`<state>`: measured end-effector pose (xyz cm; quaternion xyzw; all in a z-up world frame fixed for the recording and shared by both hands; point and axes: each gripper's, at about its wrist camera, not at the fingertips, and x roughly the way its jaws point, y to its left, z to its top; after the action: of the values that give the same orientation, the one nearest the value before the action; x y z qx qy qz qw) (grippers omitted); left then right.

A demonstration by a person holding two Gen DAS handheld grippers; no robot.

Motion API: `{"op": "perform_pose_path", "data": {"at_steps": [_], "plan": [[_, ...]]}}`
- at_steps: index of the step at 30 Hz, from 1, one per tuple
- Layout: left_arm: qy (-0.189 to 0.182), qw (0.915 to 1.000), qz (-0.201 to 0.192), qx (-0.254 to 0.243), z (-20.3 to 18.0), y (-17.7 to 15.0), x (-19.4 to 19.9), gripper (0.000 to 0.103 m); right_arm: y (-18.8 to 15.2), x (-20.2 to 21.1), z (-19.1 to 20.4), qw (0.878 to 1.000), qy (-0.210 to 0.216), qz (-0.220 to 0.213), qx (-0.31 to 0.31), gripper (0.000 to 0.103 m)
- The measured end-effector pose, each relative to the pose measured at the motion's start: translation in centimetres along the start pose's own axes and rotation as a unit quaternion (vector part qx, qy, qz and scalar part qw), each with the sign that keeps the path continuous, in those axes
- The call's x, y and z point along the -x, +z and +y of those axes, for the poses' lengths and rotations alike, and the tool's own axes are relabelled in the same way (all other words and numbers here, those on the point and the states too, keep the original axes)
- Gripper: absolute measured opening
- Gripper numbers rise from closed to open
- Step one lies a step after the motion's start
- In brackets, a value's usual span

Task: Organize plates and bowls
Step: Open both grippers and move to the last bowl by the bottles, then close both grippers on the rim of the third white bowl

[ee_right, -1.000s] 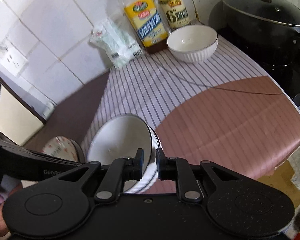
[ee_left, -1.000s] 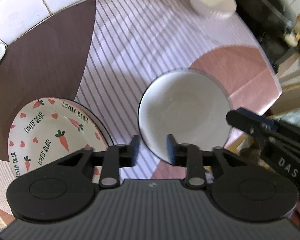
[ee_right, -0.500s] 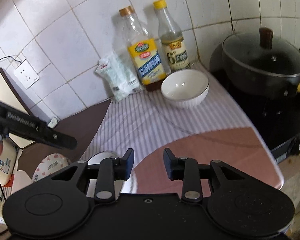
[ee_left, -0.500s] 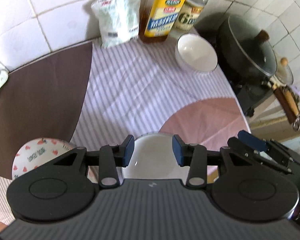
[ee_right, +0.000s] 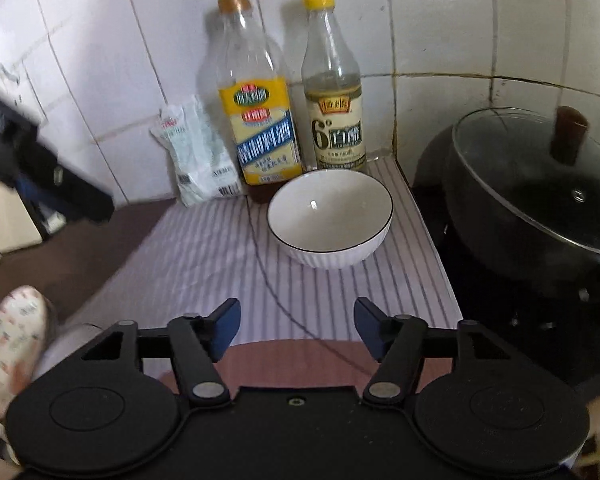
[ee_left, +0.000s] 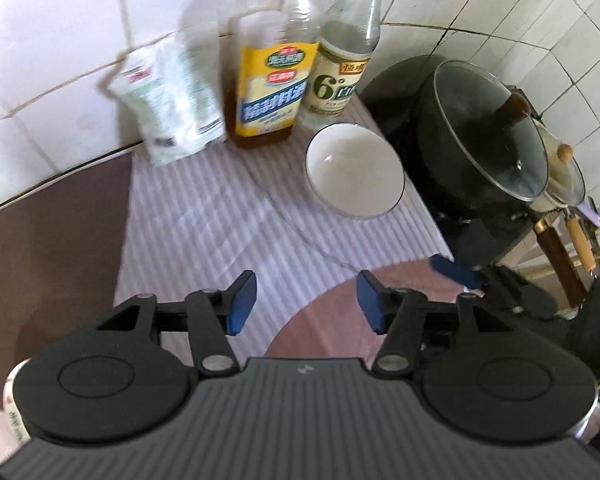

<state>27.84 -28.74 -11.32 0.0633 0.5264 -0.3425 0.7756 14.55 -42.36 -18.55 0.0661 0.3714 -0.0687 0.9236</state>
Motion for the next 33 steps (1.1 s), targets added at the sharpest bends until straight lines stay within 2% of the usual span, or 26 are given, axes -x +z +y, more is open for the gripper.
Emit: {"op": "perform_pose_path", "data": {"at_steps": [6,12,15,19,21,24,26,28,33], "plan": [[-0.018,0.9998,-0.001,0.007,-1.3,2.6,-4.1,0.063,-0.2,-4.0,-1.3,1.000,-0.014,0.005,0.014,0.072],[0.004,0.9999,0.002,0.013,-1.4,4.6,-9.1,0.063,-0.3,-7.3,-1.6,0.998,-0.018,0.014,0.053,0.072],[0.012,0.9996,0.011,0.024,-0.9,5.5,-11.6,0.063,0.0,-8.1,-1.5,0.998,-0.011,0.004,0.067,0.074],[0.019,0.9991,0.020,0.034,-0.6,6.2,-14.2,0.063,0.4,-8.9,-2.0,0.997,-0.016,-0.019,0.069,0.092],[0.018,0.9990,0.021,0.034,-0.9,6.4,-14.9,0.063,0.6,-9.1,-2.2,0.997,-0.024,-0.037,0.069,0.092],[0.020,0.9991,0.018,0.033,-1.2,6.5,-15.6,0.054,1.0,-9.7,-2.4,0.997,-0.018,-0.039,0.069,0.094],[0.019,0.9992,0.024,0.027,-1.4,6.5,-16.0,0.018,1.1,-10.2,-2.3,0.997,-0.014,-0.039,0.072,0.096],[0.029,0.9989,0.029,0.021,-1.7,6.5,-16.3,0.012,1.1,-10.8,-2.3,0.996,-0.016,-0.042,0.074,0.096],[0.039,0.9983,0.033,0.027,-1.9,6.2,-16.2,0.011,0.9,-10.8,-2.0,0.997,-0.017,-0.045,0.067,0.097]]}}
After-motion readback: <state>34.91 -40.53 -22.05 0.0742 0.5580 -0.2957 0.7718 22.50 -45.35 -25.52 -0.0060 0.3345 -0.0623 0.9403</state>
